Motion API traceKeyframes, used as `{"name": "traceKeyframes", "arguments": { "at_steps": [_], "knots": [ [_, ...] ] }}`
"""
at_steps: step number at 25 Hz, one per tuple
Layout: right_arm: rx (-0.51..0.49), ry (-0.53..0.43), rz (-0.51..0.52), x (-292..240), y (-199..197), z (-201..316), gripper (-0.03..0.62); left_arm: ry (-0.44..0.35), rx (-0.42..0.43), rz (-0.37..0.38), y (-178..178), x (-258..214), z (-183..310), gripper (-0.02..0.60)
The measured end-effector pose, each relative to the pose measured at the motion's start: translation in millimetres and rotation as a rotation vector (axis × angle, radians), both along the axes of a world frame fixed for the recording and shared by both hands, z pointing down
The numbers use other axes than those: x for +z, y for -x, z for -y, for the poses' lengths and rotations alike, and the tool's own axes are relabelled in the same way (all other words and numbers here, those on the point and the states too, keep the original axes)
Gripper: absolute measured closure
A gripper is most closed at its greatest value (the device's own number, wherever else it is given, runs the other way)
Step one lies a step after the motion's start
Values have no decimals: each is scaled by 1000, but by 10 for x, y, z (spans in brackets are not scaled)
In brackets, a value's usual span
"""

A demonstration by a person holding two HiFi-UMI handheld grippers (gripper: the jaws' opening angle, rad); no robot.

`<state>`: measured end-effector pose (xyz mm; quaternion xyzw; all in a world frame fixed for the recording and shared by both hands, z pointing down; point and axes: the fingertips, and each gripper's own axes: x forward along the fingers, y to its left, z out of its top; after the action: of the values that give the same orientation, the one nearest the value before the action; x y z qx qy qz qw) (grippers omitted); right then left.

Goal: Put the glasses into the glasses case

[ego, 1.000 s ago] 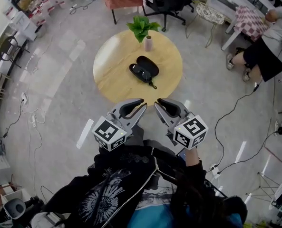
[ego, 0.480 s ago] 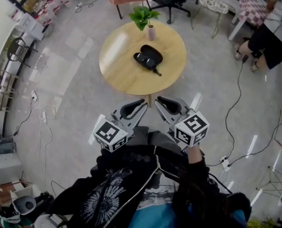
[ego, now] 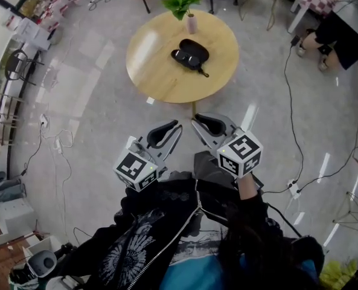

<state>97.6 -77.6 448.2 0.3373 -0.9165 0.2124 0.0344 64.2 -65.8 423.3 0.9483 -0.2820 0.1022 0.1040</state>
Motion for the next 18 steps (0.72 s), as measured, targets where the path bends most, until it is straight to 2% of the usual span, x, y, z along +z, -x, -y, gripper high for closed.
{"name": "traceKeyframes", "arguments": {
  "at_steps": [8,18],
  "knots": [
    [50,18,-16,35,726,-353,526,-14,-7,-4,806,-1,-364,529],
    [64,15,-41,84,1604,-967,526,-32,-27,-55,1744,-26,-874,529]
  ]
}}
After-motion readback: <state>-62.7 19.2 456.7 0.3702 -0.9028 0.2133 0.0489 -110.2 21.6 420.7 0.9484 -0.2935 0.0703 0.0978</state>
